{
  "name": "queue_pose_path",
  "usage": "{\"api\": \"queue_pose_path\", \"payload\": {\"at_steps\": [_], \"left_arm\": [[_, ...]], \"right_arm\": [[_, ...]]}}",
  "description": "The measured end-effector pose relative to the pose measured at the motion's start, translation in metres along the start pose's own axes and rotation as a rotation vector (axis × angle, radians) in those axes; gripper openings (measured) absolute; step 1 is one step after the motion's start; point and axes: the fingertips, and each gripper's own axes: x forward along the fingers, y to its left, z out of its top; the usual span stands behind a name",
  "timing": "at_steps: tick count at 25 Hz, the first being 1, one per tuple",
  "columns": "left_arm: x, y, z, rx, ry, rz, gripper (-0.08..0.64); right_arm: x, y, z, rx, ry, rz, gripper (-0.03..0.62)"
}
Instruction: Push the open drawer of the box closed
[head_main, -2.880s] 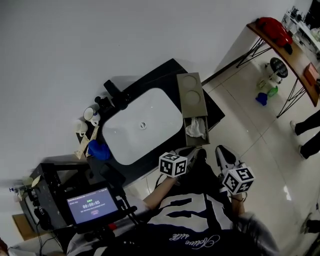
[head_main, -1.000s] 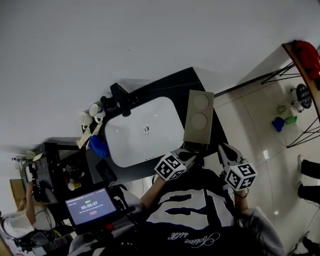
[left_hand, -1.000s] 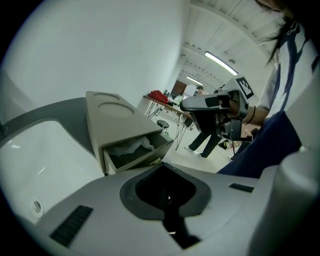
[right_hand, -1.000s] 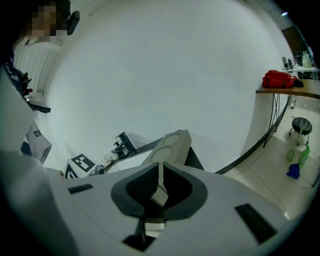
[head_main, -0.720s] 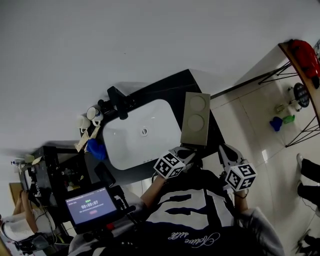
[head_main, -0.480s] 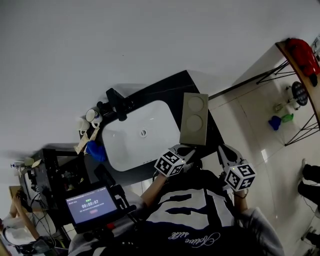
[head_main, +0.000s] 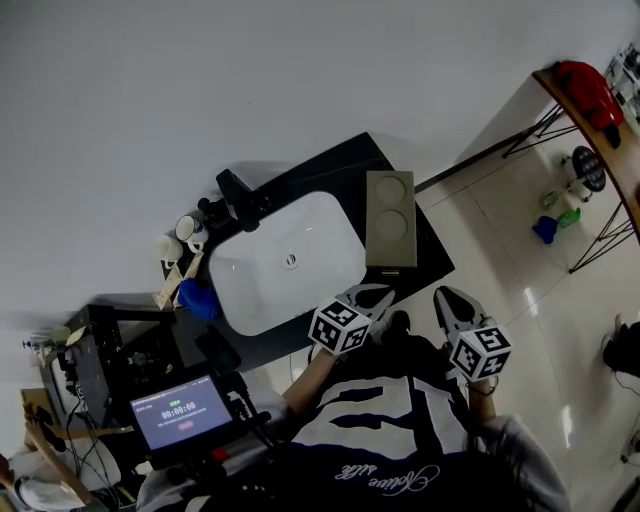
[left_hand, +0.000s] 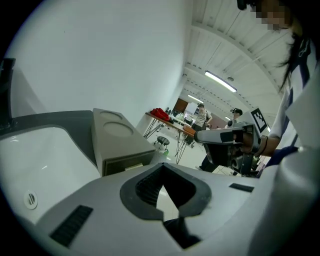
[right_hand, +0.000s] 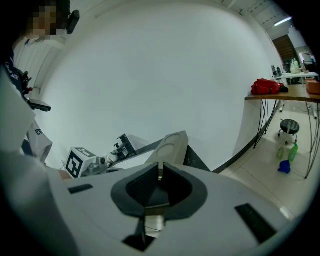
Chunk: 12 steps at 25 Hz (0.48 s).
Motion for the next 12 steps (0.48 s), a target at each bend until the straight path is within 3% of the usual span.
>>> {"api": "queue_pose_path", "payload": {"at_steps": [12], "left_arm": [[-0.079,-0.081,-0.043,0.038,-0.045,-0.103,-0.002]], "right_arm": [[-0.067,0.083,-0.082,0.031,-0.014,-0.080,0.017]]}}
